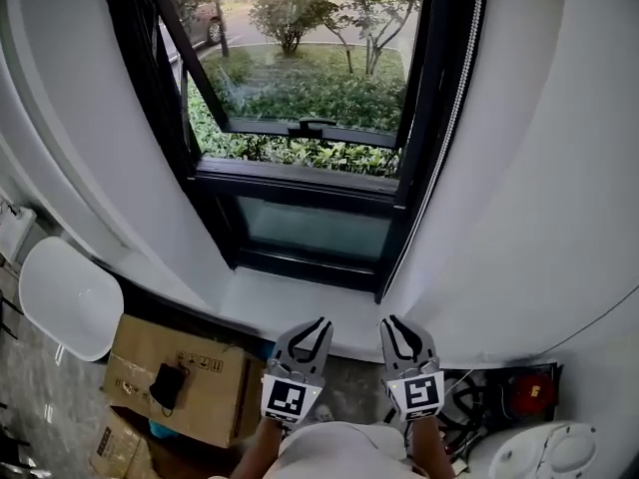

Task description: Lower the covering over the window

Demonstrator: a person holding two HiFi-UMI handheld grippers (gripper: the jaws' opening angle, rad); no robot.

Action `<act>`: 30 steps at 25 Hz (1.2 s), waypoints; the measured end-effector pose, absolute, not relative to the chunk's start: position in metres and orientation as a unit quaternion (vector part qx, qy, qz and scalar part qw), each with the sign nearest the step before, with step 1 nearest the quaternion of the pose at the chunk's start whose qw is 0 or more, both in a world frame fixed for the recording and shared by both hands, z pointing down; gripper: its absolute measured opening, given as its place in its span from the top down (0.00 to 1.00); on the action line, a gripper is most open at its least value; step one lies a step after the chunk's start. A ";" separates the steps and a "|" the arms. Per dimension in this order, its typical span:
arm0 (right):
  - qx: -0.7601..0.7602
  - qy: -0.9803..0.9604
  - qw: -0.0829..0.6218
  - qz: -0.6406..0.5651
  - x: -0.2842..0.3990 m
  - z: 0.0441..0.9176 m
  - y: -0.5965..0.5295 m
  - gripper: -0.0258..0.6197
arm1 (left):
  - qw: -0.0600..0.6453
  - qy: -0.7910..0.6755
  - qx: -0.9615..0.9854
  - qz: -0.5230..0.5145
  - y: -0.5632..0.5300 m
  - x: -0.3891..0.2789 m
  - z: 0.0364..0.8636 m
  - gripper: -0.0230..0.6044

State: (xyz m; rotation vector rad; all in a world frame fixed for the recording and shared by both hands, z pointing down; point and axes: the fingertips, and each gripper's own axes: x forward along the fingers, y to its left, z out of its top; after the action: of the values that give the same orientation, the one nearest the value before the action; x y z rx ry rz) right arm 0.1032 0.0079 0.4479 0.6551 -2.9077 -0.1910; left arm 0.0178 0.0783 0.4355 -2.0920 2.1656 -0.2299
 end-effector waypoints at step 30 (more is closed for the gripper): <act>0.275 -0.958 0.076 -0.023 0.041 0.458 -0.073 0.86 | 0.023 0.629 -0.776 -0.029 -0.058 -0.015 0.446 0.86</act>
State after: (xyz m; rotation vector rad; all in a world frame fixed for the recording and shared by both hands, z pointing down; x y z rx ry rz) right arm 0.0411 -0.0731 0.4576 0.8256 -2.8725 -0.0687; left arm -0.0150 -0.0575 0.4465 -2.4033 1.9488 -0.0885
